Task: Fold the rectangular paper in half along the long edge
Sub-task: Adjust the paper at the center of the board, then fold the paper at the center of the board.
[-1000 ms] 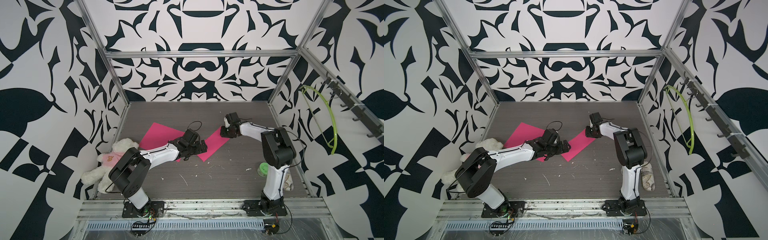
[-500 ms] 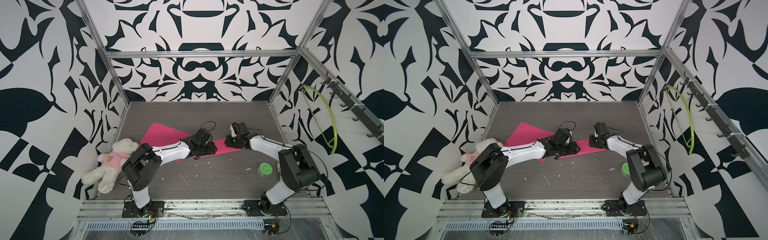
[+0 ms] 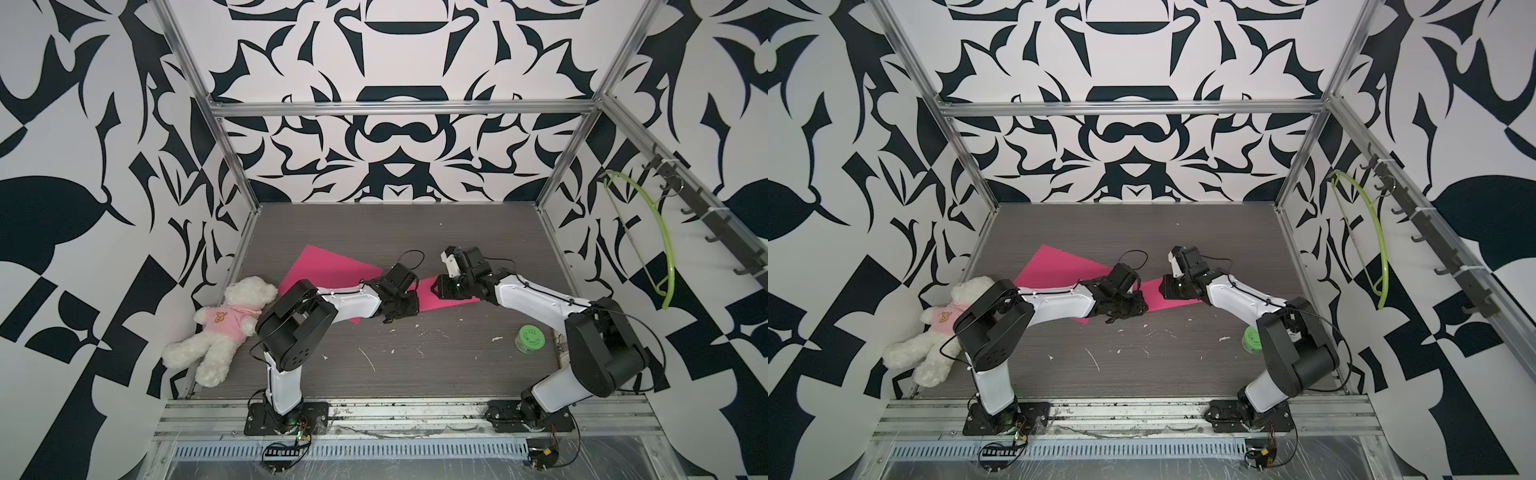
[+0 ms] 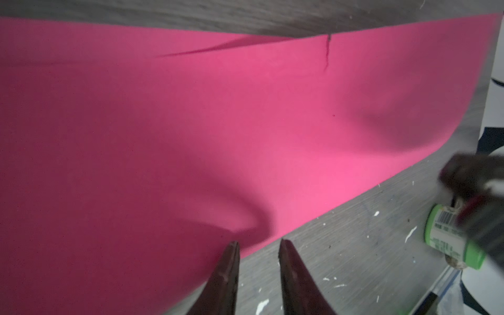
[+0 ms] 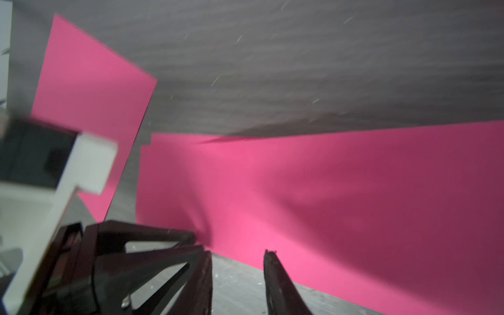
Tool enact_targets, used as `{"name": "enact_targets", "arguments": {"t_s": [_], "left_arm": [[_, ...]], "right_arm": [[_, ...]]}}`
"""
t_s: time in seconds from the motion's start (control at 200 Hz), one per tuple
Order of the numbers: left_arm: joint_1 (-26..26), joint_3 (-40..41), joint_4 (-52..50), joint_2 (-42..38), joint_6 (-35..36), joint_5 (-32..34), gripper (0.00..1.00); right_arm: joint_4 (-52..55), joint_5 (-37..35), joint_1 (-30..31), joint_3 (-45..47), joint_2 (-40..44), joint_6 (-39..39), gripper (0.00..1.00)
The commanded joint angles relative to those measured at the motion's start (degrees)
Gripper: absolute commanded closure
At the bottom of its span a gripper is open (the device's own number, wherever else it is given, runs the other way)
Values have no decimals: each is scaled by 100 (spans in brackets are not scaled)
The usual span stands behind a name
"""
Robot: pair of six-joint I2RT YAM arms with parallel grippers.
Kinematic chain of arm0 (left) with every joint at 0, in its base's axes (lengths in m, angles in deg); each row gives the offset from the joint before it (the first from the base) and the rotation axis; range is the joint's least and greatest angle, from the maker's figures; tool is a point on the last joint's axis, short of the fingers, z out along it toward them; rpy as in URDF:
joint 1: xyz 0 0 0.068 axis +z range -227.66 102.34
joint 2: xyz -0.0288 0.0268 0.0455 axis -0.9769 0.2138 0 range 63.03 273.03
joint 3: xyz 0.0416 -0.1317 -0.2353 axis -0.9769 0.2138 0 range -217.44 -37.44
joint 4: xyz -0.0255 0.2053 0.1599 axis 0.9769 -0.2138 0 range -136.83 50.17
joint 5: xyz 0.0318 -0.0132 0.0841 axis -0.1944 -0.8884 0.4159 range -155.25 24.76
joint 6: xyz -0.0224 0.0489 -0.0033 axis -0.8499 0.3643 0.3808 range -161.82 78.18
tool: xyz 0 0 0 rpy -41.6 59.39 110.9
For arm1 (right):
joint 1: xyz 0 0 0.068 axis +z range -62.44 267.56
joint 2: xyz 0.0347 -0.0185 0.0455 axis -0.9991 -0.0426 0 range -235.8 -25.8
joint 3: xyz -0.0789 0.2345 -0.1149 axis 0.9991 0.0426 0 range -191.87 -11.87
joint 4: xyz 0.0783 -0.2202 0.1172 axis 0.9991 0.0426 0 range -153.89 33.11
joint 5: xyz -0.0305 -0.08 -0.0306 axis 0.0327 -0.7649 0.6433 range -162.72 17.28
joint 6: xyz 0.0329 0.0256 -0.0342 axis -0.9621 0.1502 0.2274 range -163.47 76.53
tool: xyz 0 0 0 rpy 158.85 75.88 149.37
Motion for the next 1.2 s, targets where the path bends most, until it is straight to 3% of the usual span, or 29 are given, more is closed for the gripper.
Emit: {"name": "enact_targets", "arguments": {"t_s": [0.0, 0.23, 0.425, 0.845, 1.195], "left_arm": [[72, 262, -188, 136, -93, 60, 74], [103, 341, -205, 121, -96, 48, 78], [108, 351, -243, 134, -109, 60, 79], [215, 440, -263, 161, -176, 76, 81], [292, 595, -188, 107, -269, 77, 81]], "right_arm": [[-181, 233, 314, -226, -200, -244, 74], [-509, 163, 611, -290, -787, -544, 90], [-418, -138, 614, -225, -1019, -512, 97], [-90, -529, 382, 123, -702, -362, 100], [129, -503, -434, 776, -14, -168, 100]]}}
